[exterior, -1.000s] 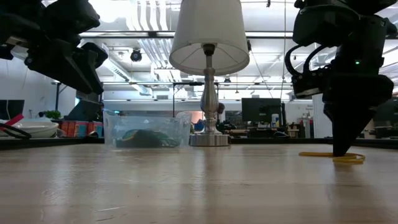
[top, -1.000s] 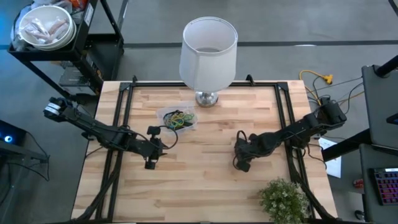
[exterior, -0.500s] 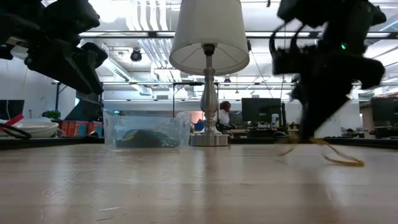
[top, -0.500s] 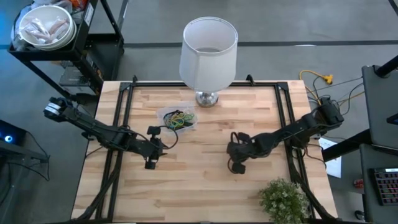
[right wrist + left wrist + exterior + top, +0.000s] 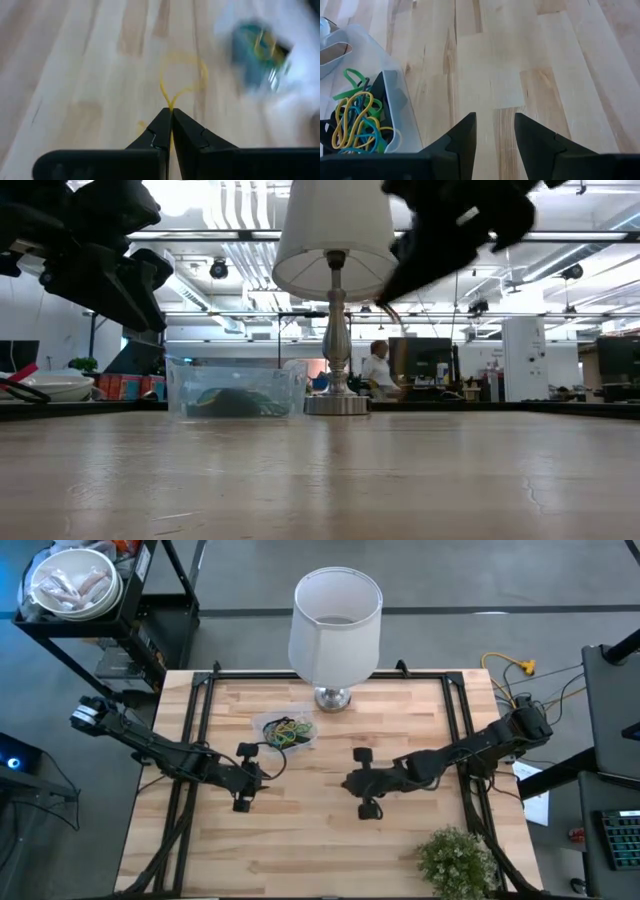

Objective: Pick and place rubber bands into bin
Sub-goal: Put the yellow rubber band into the transparent bin

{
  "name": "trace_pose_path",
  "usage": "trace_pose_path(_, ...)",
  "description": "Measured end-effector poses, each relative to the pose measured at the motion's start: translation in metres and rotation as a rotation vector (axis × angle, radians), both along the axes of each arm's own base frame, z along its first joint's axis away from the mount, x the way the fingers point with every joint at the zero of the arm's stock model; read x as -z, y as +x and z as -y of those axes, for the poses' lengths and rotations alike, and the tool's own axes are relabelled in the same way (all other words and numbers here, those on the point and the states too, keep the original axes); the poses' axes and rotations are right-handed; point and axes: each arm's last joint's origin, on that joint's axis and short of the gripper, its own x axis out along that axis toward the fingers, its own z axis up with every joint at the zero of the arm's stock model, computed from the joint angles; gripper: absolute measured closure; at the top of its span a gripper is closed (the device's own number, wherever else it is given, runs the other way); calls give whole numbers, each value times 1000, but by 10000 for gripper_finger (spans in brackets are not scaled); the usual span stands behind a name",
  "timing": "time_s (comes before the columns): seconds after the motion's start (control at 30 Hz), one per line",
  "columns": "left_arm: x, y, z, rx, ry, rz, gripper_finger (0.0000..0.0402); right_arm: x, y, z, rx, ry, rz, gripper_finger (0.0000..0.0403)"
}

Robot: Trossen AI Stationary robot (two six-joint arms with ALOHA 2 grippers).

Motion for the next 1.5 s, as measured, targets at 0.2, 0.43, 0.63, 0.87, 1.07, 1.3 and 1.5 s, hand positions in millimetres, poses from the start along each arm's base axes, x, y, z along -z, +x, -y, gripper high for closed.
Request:
trace_pose_path(0.2, 0, 0, 0, 0, 0, 0, 283, -25, 15, -3, -91, -140, 181, 395)
trace_pose_path(0.43, 0, 0, 0, 1, 0, 0, 283, -42, 26, 2, -133, -264, 373, 394)
trace_pose_path(0.63, 0, 0, 0, 5, 5, -1, 283, -47, 31, 15, -99, -291, 436, 394)
trace_pose_path(0.87, 0, 0, 0, 6, 5, 0, 283, -37, 52, 39, -34, -327, 507, 394)
trace_pose_path(1.07, 0, 0, 0, 6, 6, -1, 283, -15, 83, 65, 43, -361, 484, 394)
trace_pose_path(1.3, 0, 0, 0, 6, 5, 0, 283, 1, 129, 101, 169, -361, 467, 394)
trace_pose_path(1.5, 0, 0, 0, 5, 6, -2, 283, 15, 160, 131, 272, -315, 367, 394)
